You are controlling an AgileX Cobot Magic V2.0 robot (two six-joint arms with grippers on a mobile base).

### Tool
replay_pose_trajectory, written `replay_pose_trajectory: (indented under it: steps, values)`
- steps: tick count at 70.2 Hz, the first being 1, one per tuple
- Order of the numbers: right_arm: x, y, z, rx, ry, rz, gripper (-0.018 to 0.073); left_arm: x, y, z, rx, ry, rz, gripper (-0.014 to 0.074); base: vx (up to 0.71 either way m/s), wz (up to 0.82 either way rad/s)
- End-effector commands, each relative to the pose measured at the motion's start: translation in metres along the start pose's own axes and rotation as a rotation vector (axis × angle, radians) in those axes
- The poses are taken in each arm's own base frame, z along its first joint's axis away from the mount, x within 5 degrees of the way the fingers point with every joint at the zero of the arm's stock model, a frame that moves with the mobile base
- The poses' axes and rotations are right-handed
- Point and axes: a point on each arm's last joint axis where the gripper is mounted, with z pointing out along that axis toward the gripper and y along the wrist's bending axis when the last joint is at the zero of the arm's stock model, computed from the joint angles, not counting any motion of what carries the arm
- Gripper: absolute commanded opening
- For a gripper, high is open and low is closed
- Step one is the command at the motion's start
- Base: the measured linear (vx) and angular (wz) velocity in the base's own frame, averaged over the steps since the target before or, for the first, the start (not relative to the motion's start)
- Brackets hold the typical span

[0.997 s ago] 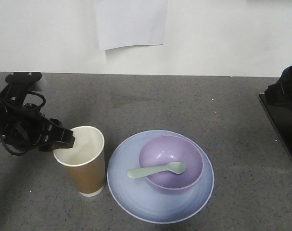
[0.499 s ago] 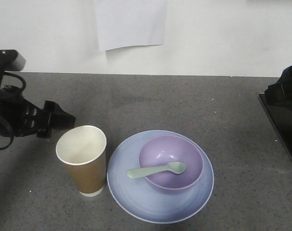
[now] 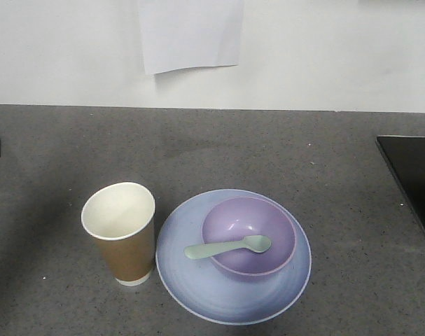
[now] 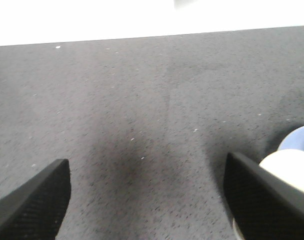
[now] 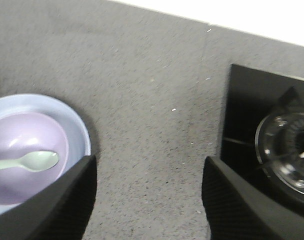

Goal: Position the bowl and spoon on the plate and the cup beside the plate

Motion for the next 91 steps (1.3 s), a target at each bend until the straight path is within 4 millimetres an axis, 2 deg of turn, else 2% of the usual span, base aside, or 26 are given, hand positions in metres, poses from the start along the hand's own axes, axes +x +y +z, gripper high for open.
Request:
replay_pose_trajectory:
  steps: [1, 10, 21, 34, 49, 59, 68, 73, 78, 82, 91]
  values:
    - [-0.002, -0.01, -0.024, 0.04, -0.12, 0.013, 0.0452, 0.002, 0.004, -0.015, -0.015, -0.1, -0.021, 0.0587, 0.0, 0.0]
    - [0.024, -0.015, -0.027, 0.061, -0.146, 0.005, 0.0452, 0.023, 0.011, -0.026, -0.038, -0.125, -0.023, 0.0587, 0.0, 0.0]
    - [0.072, -0.02, -0.022, 0.075, -0.173, 0.053, 0.0452, 0.044, 0.016, -0.041, -0.046, -0.163, -0.039, 0.0587, 0.0, 0.0]
    - [0.123, -0.026, -0.029, 0.073, -0.271, 0.085, 0.0452, 0.068, 0.02, -0.054, -0.039, -0.212, -0.042, 0.0587, 0.0, 0.0]
    - [0.169, -0.027, -0.025, 0.05, -0.341, 0.091, 0.0452, 0.099, 0.025, -0.062, -0.025, -0.274, -0.045, 0.0587, 0.0, 0.0]
    - [0.184, -0.027, -0.019, 0.051, -0.339, 0.083, 0.0452, 0.111, 0.026, -0.063, -0.023, -0.285, -0.047, 0.0586, 0.0, 0.0]
    - [0.185, -0.027, -0.018, 0.053, -0.337, 0.082, 0.0439, 0.111, 0.027, -0.063, -0.026, -0.276, -0.048, 0.0582, 0.0, 0.0]
    - [0.185, -0.027, -0.018, 0.051, -0.341, 0.082, 0.0396, 0.111, 0.027, -0.063, -0.026, -0.276, -0.047, 0.0555, 0.0, 0.0]
    - [0.184, -0.027, -0.019, 0.053, -0.344, 0.08, 0.0322, 0.111, 0.027, -0.063, -0.026, -0.276, -0.047, 0.0495, 0.0, 0.0]
    - [0.184, -0.027, -0.019, 0.055, -0.343, 0.08, 0.0243, 0.111, 0.027, -0.063, -0.026, -0.276, -0.047, 0.0411, 0.0, 0.0]
    - [0.185, -0.027, -0.018, 0.055, -0.34, 0.08, 0.0028, 0.111, 0.027, -0.063, -0.026, -0.276, -0.047, 0.0173, 0.0, 0.0]
